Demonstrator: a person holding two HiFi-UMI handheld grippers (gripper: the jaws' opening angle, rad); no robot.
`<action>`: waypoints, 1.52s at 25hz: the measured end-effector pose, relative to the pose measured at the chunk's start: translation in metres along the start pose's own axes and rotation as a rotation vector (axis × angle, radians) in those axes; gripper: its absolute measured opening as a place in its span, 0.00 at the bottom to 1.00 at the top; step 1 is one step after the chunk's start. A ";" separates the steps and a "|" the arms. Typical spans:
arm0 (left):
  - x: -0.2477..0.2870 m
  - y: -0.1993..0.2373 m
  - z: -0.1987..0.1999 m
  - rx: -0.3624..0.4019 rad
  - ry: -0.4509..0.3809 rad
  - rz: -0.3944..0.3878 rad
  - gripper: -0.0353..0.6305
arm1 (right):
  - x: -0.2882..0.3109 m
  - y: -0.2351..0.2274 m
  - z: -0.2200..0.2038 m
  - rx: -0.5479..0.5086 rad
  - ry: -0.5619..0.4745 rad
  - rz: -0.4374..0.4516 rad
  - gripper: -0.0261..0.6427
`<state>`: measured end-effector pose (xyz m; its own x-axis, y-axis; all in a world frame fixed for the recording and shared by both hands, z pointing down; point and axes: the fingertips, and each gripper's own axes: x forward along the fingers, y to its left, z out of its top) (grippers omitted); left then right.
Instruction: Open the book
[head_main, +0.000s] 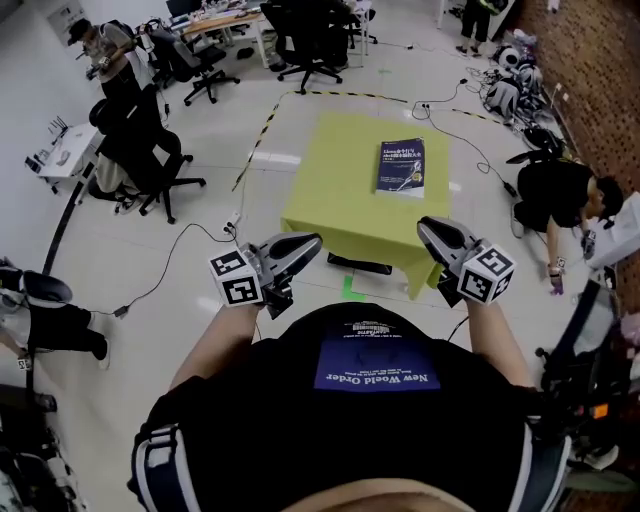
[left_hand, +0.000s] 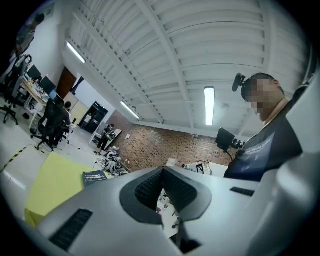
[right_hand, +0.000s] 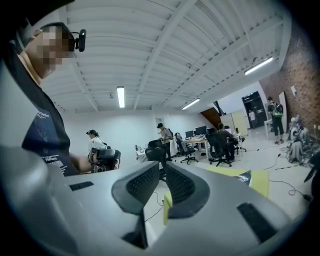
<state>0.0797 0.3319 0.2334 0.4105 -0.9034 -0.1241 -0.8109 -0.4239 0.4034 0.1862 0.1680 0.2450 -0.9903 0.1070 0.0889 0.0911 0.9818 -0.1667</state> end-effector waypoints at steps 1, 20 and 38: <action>0.008 0.005 0.003 -0.003 0.004 0.005 0.06 | 0.004 -0.012 0.005 0.004 0.001 0.004 0.07; 0.045 0.225 0.089 0.004 0.113 -0.249 0.06 | 0.144 -0.135 0.030 0.056 -0.036 -0.293 0.11; 0.191 0.327 0.056 0.024 0.295 -0.266 0.06 | 0.176 -0.290 -0.017 0.193 0.051 -0.281 0.18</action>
<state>-0.1304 0.0169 0.2912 0.7070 -0.7057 0.0463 -0.6683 -0.6452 0.3702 -0.0130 -0.0950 0.3256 -0.9669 -0.1509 0.2058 -0.2108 0.9266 -0.3113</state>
